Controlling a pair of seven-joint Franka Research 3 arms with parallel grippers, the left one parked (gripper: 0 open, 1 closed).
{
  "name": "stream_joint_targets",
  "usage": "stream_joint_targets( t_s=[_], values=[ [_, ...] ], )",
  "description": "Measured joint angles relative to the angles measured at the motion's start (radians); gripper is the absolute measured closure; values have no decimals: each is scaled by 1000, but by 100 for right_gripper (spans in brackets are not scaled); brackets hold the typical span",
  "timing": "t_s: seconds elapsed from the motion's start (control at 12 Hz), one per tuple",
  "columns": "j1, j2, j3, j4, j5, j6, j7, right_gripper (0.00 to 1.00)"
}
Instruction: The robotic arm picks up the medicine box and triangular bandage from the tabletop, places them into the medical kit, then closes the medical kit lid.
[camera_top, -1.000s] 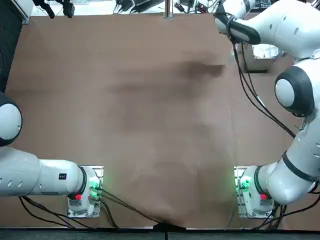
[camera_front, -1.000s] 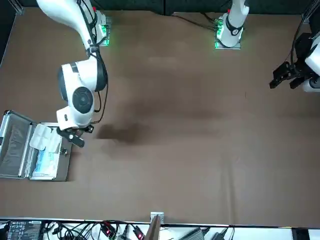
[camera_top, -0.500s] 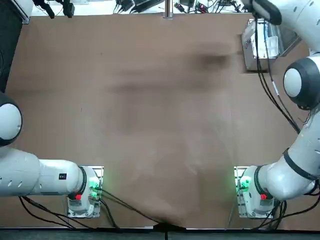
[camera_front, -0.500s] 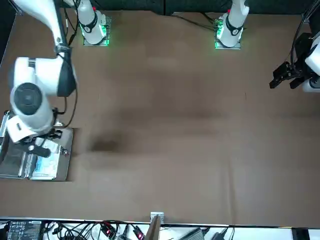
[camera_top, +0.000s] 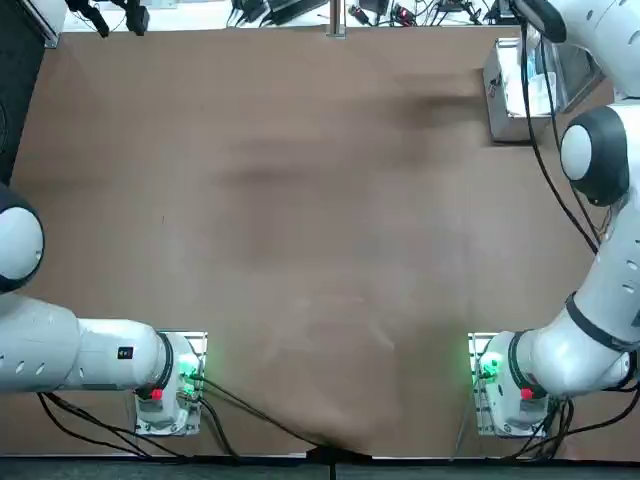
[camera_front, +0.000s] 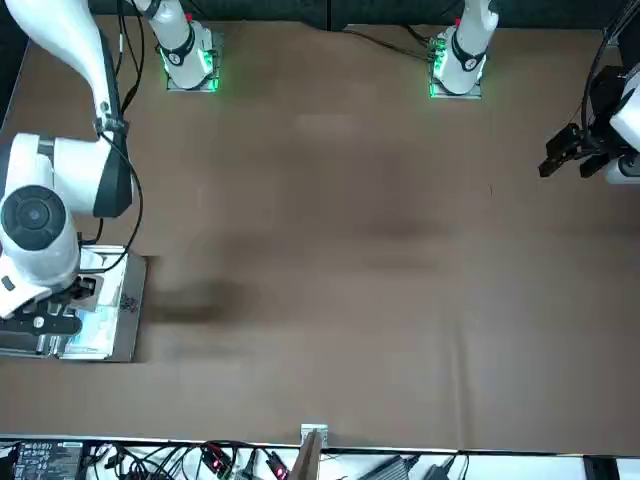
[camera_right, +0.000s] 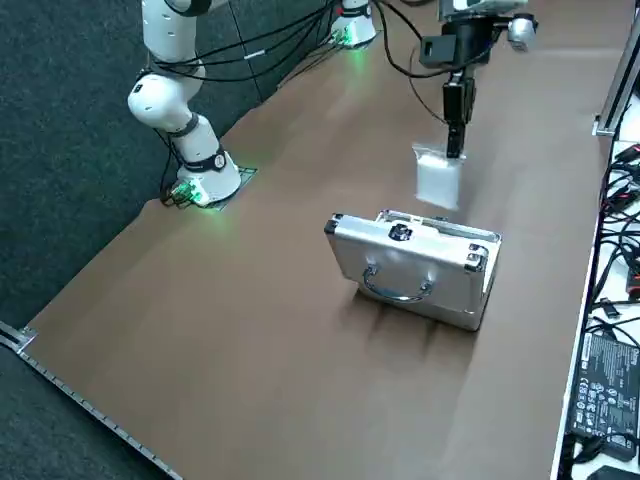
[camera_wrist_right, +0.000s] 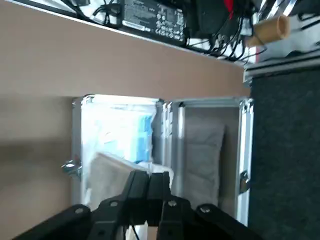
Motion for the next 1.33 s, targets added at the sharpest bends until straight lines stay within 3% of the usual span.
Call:
stream_joint_targets(
  t_s=[0.67,1.33],
  values=[
    [-29,92,0,11,-183,119,-16,99],
    [-97,154,0,12,-200,181,-16,99]
  ],
)
